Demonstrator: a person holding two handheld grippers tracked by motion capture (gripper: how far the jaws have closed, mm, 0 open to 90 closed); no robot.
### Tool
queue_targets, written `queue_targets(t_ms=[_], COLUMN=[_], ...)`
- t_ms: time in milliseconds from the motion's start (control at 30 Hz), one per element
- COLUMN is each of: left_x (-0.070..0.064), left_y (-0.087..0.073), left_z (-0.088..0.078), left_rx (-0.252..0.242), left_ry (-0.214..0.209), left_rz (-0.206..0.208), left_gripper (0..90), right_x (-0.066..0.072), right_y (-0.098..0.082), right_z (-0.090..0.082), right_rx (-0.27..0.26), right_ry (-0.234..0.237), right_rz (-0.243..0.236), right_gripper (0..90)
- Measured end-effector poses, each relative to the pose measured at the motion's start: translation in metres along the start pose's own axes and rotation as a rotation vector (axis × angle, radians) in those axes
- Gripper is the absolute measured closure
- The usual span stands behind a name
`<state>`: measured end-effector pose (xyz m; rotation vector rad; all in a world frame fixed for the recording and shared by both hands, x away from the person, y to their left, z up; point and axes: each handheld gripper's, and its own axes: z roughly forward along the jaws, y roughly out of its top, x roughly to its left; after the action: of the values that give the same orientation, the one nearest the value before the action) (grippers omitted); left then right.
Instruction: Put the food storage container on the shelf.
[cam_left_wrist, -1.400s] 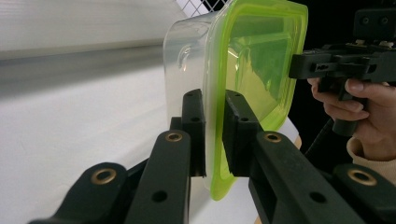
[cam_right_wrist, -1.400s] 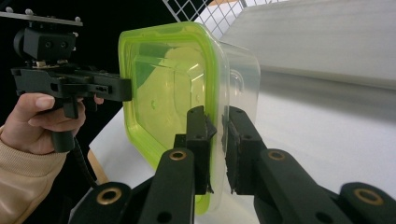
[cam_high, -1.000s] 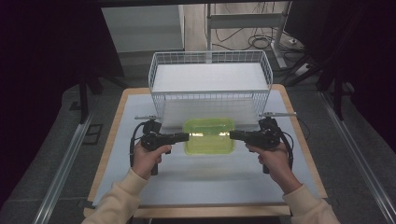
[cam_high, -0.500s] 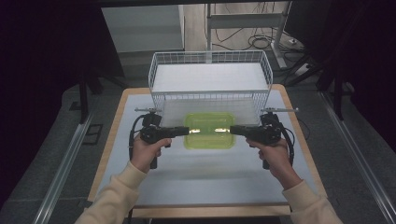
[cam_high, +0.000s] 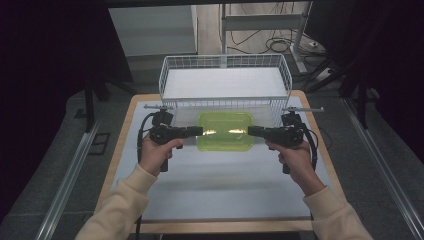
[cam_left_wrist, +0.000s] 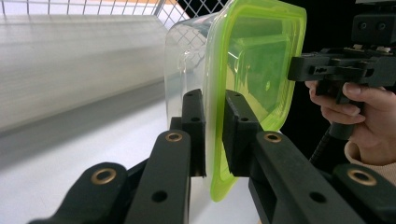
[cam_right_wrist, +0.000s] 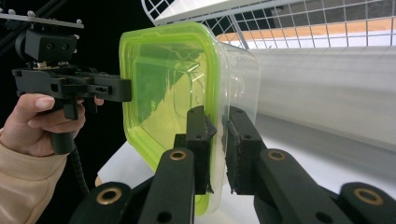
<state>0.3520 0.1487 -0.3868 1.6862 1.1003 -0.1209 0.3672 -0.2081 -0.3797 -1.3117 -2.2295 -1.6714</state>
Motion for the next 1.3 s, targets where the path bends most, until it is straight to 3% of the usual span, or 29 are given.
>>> queue_targets(t_ms=[433,867,1300], left_x=[-0.006,-0.008,-0.007], left_y=[0.018,0.039,0.07], left_z=[-0.003,-0.005,-0.012], left_rx=[-0.01,-0.018,-0.031], left_ry=[0.002,-0.006,0.007], left_rz=[0.032,0.027,0.05], left_gripper=[80.5,80.5,80.5], right_x=[0.004,0.006,0.008], right_y=[0.016,0.038,0.066], right_z=[-0.006,-0.009,-0.002], right_rx=[-0.024,-0.031,-0.049], right_ry=[-0.002,-0.015,-0.02], right_rz=[-0.002,-0.015,-0.017], right_gripper=[81.0,81.0,80.9])
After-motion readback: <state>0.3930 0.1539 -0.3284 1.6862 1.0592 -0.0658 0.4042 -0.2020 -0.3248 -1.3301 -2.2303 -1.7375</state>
